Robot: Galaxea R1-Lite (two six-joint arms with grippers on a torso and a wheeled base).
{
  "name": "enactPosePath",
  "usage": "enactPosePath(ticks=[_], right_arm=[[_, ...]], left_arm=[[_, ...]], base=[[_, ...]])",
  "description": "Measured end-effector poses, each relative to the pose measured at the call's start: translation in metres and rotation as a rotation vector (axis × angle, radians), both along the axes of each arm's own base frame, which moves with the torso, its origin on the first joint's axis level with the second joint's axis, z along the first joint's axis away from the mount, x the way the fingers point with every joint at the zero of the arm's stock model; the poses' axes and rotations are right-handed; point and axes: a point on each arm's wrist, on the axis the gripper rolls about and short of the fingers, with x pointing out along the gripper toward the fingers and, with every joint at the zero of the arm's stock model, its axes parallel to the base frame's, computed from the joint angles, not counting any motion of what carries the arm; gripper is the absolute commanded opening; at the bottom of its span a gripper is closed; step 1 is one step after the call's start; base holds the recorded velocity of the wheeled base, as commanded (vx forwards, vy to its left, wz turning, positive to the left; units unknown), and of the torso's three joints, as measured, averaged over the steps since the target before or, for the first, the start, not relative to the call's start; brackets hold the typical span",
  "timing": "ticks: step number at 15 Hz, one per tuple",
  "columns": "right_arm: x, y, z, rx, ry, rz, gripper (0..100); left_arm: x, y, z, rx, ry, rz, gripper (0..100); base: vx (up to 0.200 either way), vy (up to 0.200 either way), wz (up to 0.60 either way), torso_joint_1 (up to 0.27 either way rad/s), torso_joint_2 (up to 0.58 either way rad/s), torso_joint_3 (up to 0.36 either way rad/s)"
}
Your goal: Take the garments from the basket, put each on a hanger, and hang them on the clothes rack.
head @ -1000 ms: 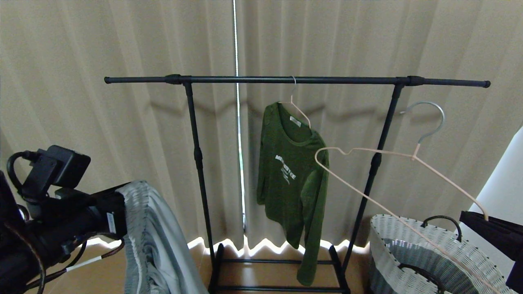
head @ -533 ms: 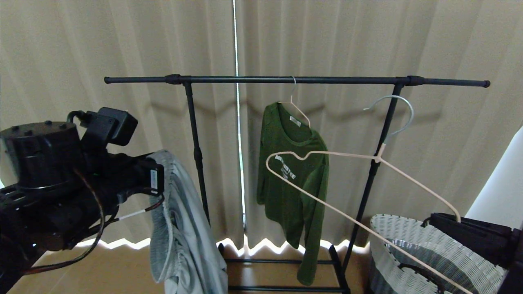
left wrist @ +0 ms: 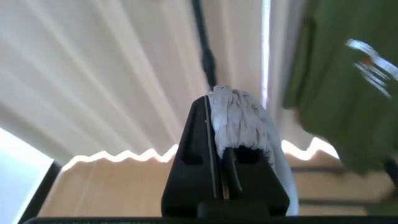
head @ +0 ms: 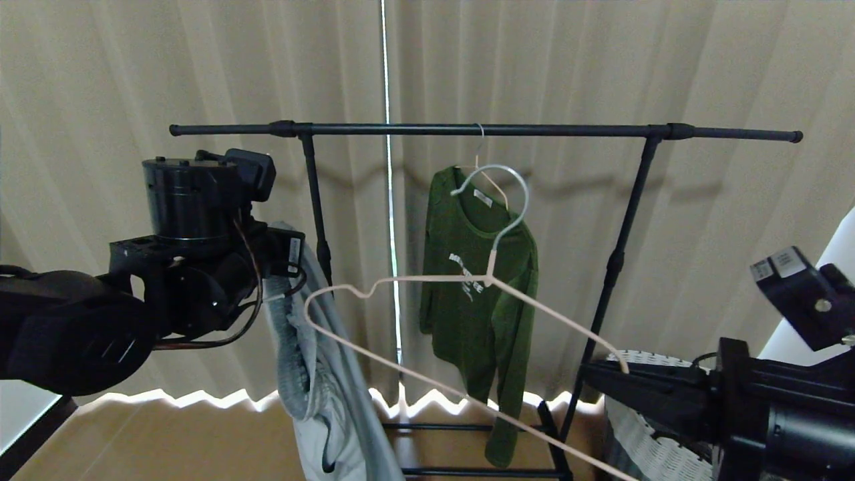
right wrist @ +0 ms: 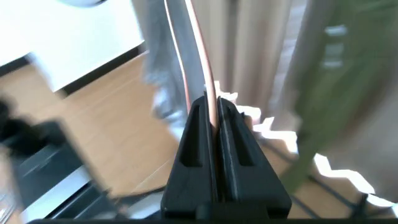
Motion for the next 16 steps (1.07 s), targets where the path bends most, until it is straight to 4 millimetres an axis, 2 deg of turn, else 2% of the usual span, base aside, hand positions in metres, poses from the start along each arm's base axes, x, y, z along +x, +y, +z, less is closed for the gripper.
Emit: enactPosePath(ticks=[4,10,14,16], right_arm=[[0.008,0.016,-0.005,-0.005,0.003,0.028,0],[0.045,0.049,-0.024,-0.040,-0.025,-0.115,0],[0.051,0.064,-0.025,0.035,0.046,-0.128,0],[0.049,0.069,-0.026,0.048,0.054,-0.110,0]], left_arm=[[0.002,-0.011,0.001,0.007,-0.002,-0.024,0],[-0.003,-0.009,0.003,0.103,0.036,0.008,0],[-0.016,-0.001,0.005,0.150,0.128,0.011,0],[-0.020,0.000,0.010,0.128,0.112,0.013,0]], base=[[0.000,0.000,0.00,0.000,0.00,0.000],[0.000,0.000,0.00,0.000,0.00,0.000],[0.000,0.000,0.00,0.000,0.00,0.000],[0.000,0.000,0.00,0.000,0.00,0.000]])
